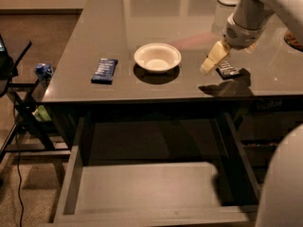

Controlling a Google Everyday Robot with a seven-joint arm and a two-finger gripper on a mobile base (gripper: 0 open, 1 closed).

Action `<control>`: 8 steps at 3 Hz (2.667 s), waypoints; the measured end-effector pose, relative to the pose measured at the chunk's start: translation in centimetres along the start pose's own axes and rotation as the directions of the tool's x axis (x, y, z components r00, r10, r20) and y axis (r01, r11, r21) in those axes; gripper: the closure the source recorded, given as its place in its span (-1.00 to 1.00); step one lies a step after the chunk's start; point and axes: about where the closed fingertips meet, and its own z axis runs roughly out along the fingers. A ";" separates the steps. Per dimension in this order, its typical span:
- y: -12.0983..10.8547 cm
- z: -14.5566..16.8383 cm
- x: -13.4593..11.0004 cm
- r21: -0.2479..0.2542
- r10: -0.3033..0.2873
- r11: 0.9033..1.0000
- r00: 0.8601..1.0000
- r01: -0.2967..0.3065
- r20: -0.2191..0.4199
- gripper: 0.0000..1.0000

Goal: Place rxbar chocolate into top drawer

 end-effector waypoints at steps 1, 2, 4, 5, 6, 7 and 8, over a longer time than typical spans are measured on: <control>-0.8 0.9 -0.8 -0.009 0.020 1.000 1.000 -0.020 0.002 -1.00; -1.5 1.6 -1.4 -0.010 0.032 0.999 0.999 -0.032 0.005 -1.00; -3.0 4.0 -1.5 -0.010 0.057 0.998 0.998 -0.058 -0.021 -1.00; -3.2 4.7 -1.5 -0.014 0.060 0.998 0.998 -0.060 -0.031 -1.00; -3.2 4.7 -1.5 -0.014 0.060 0.998 0.998 -0.060 -0.031 -1.00; -3.0 5.2 -1.3 -0.040 0.062 0.997 0.997 -0.064 -0.042 -1.00; -3.0 5.2 -1.3 -0.040 0.062 0.997 0.997 -0.064 -0.042 -0.64</control>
Offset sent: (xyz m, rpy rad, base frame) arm 0.0329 -0.0121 -0.0080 0.0248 -0.0023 -0.0440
